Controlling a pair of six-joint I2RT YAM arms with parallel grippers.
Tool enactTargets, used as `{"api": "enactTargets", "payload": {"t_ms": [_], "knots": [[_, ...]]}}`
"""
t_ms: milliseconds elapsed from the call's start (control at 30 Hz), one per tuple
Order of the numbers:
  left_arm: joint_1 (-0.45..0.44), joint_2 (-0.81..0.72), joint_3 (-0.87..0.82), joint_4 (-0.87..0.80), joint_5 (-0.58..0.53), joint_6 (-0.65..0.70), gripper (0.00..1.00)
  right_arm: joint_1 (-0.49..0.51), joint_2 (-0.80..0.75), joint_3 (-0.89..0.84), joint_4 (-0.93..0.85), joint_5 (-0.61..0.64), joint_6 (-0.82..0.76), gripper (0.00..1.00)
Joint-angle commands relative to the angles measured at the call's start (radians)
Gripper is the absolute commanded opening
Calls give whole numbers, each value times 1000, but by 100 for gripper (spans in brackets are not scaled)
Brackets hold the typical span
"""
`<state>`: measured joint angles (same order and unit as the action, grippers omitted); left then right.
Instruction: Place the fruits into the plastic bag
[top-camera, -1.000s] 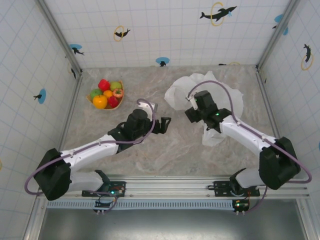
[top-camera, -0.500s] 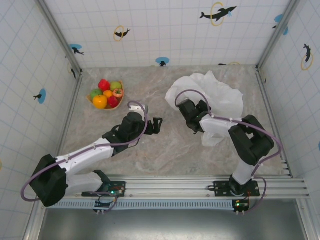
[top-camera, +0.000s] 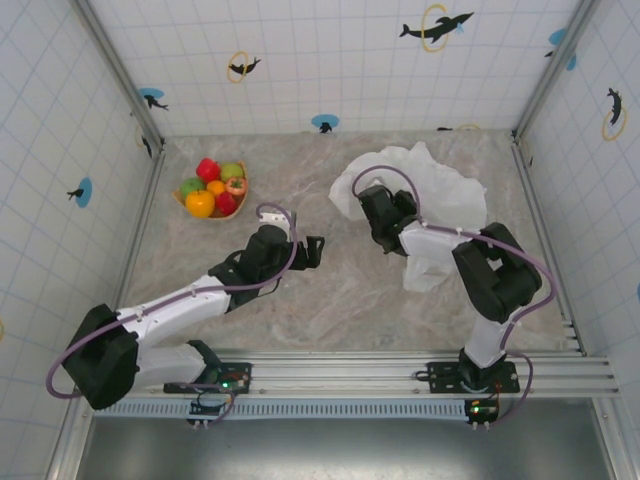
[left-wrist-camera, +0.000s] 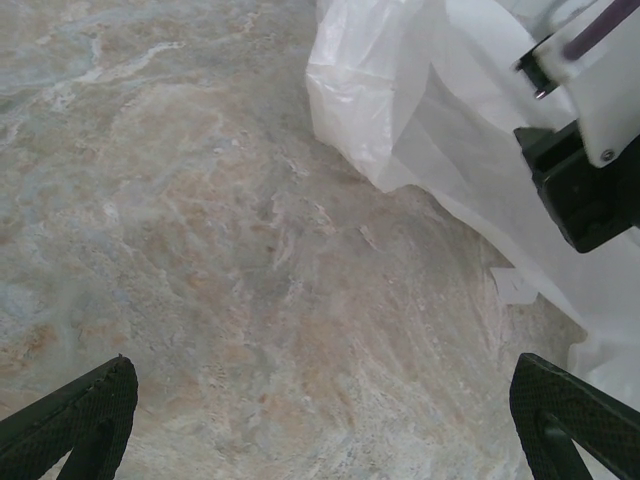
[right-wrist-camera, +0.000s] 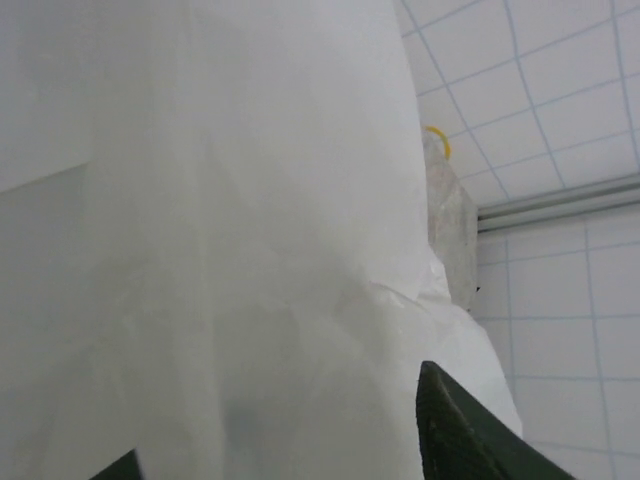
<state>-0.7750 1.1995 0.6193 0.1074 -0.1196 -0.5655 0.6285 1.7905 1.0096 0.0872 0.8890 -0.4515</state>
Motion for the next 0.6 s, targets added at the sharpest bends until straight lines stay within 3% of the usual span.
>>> {"api": "enactTargets", "payload": {"t_ms": [0,167,300,567], "knots": [[2,23,-2,32,-39,-11,97,-20,-15,34,-33,-38,53,32],[0,85,7,116,18,25,98,-37,-97,-9,-87,-165,160,4],[-15,157,51,178,75,88,98,-49,-156,-24,-157,-258,237,0],[-40,314,149,271,-8,162,98,-52,-293,-71,-256,-434,349,0]]}}
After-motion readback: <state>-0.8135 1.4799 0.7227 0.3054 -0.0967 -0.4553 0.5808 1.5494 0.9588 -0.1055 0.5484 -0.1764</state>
